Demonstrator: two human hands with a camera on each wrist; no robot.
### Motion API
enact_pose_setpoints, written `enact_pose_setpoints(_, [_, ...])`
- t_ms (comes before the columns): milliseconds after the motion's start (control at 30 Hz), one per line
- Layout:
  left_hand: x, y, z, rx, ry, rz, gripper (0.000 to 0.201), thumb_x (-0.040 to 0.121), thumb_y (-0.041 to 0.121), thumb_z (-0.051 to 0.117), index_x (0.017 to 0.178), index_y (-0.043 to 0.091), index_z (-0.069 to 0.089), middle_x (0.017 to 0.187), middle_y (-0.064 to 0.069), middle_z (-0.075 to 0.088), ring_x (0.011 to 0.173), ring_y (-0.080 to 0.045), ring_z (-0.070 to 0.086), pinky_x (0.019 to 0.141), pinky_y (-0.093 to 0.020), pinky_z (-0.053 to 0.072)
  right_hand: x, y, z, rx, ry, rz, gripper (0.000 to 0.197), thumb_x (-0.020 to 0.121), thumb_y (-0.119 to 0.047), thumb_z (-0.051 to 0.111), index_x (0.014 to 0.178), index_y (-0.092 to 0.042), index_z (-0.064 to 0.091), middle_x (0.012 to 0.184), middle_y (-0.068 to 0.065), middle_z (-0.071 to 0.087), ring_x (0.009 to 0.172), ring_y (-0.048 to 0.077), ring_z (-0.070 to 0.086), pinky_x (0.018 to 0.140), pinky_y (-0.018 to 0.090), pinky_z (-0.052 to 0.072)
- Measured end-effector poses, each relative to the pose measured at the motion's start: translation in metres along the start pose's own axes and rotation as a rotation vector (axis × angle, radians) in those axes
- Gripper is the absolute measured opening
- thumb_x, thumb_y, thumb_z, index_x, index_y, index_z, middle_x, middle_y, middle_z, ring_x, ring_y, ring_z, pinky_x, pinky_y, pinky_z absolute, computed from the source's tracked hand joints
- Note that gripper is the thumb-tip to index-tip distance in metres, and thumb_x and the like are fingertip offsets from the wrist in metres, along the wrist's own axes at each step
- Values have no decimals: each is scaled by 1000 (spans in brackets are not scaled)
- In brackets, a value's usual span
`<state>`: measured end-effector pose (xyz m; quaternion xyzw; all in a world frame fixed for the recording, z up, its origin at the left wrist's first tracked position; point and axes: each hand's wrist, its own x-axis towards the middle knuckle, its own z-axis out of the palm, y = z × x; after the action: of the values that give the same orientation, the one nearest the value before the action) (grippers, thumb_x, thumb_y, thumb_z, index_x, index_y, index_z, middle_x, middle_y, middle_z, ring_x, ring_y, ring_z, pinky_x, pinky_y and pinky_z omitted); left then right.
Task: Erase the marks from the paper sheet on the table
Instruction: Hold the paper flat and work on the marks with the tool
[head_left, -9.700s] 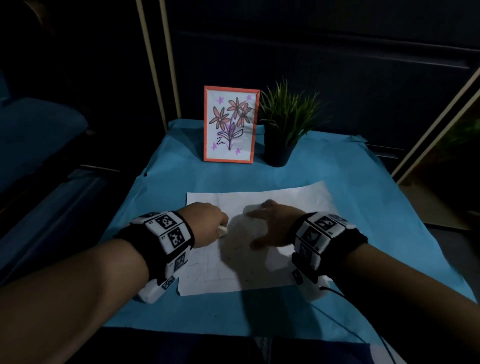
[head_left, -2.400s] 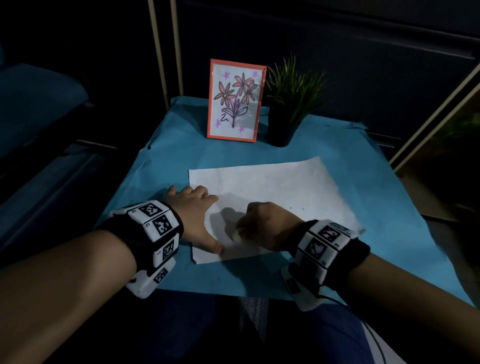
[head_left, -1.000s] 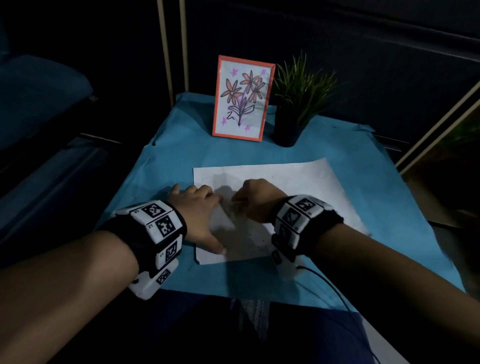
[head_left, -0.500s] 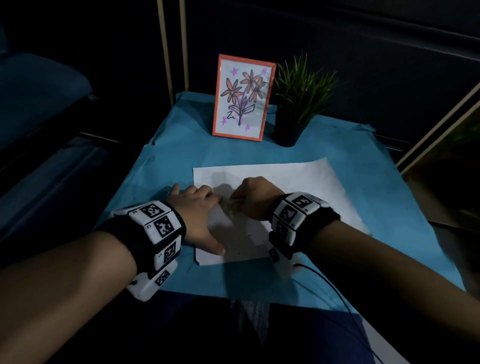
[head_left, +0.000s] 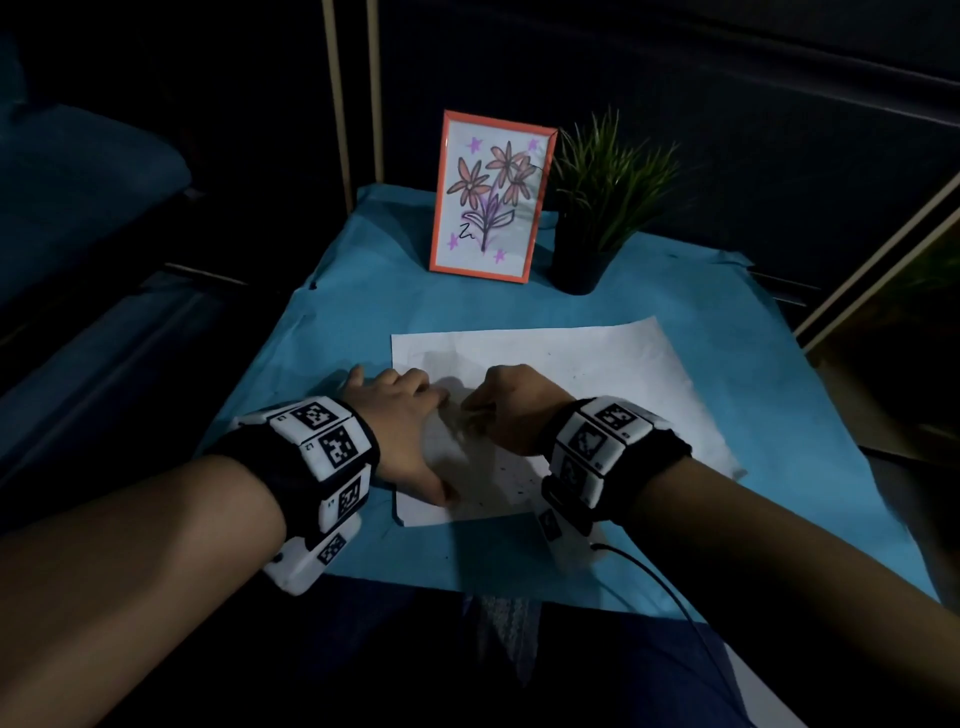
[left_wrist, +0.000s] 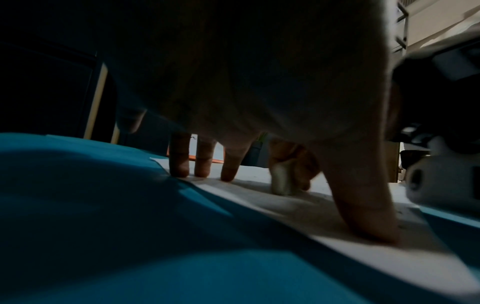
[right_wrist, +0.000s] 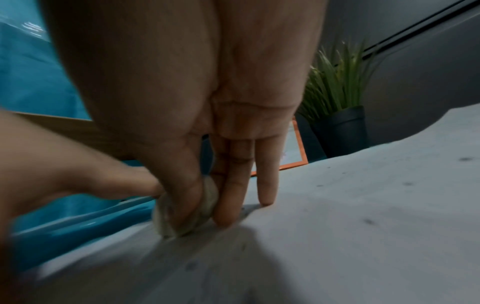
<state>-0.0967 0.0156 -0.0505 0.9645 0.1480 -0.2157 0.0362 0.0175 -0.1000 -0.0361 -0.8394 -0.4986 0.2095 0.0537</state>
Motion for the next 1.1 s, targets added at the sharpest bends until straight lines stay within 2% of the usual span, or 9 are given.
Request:
enact_pose_setpoints(100, [0, 1, 2, -7, 2, 4, 120, 55, 88, 58, 150, 31, 13, 151, 4, 22, 138, -21, 23, 115, -56, 11, -14, 2, 8, -6, -83, -23, 23, 91, -24, 54, 108, -18, 70, 102, 3, 61, 102, 22, 56, 81, 25, 42])
enact_pose_setpoints(200, [-2, 0, 3, -15, -6, 5, 119, 56, 88, 57, 150, 32, 11, 153, 4, 19, 140, -21, 21, 116, -56, 9, -16, 3, 7, -13, -104, -21, 26, 90, -25, 57, 113, -21, 68, 109, 2, 62, 105, 19, 55, 88, 26, 44])
enact_pose_setpoints(300, [-2, -1, 2, -8, 2, 9, 115, 56, 89, 57, 148, 32, 17, 149, 4, 24, 137, -21, 25, 114, -58, 12, -5, 3, 0, 17, -13, 14, 26, 89, -25, 59, 112, -18, 69, 114, 4, 64, 109, 21, 55, 82, 22, 39])
enact_pose_setpoints(400, [-1, 0, 0, 4, -1, 3, 117, 54, 89, 56, 148, 31, 18, 149, 4, 25, 137, -22, 26, 113, -58, 13, -5, 1, 0, -12, -3, 3, 22, 91, -26, 56, 105, -17, 70, 108, 6, 64, 103, 24, 56, 78, 22, 36])
enact_pose_setpoints(633, [-2, 0, 3, 8, -11, -5, 118, 61, 86, 56, 153, 30, 7, 158, 3, 11, 144, -22, 15, 116, -56, 6, -30, 1, 12, -57, -145, -67, 29, 92, -34, 56, 112, -19, 69, 108, 6, 63, 106, 24, 56, 90, 28, 44])
enact_pose_setpoints(833, [-4, 0, -1, 12, -14, -3, 120, 57, 90, 55, 152, 33, 7, 157, 4, 13, 143, -21, 16, 117, -55, 6, -20, 1, 9, 26, -9, -38, 24, 90, -24, 60, 110, -16, 69, 109, 5, 64, 105, 21, 58, 79, 21, 40])
enact_pose_setpoints(900, [-5, 1, -1, 18, -30, -4, 122, 58, 88, 57, 153, 31, 5, 159, 5, 7, 145, -21, 11, 117, -54, 4, -28, 4, 17, 14, -39, -39, 28, 91, -30, 59, 112, -13, 67, 108, 6, 61, 105, 23, 57, 79, 21, 39])
enact_pose_setpoints(1000, [-4, 0, 1, 21, -30, -5, 123, 59, 87, 57, 153, 30, 2, 159, 5, 5, 145, -20, 9, 117, -53, 3, -39, 9, 29, 5, -110, -63, 37, 90, -44, 58, 109, -13, 66, 88, -2, 47, 91, 21, 50, 76, 21, 34])
enact_pose_setpoints(1100, [-5, 0, 1, 22, -30, -7, 124, 58, 89, 55, 153, 30, 1, 160, 5, 4, 146, -21, 9, 117, -53, 3, -38, 8, 23, -21, -104, -94, 33, 91, -38, 56, 114, -18, 67, 102, 5, 53, 98, 22, 52, 82, 23, 38])
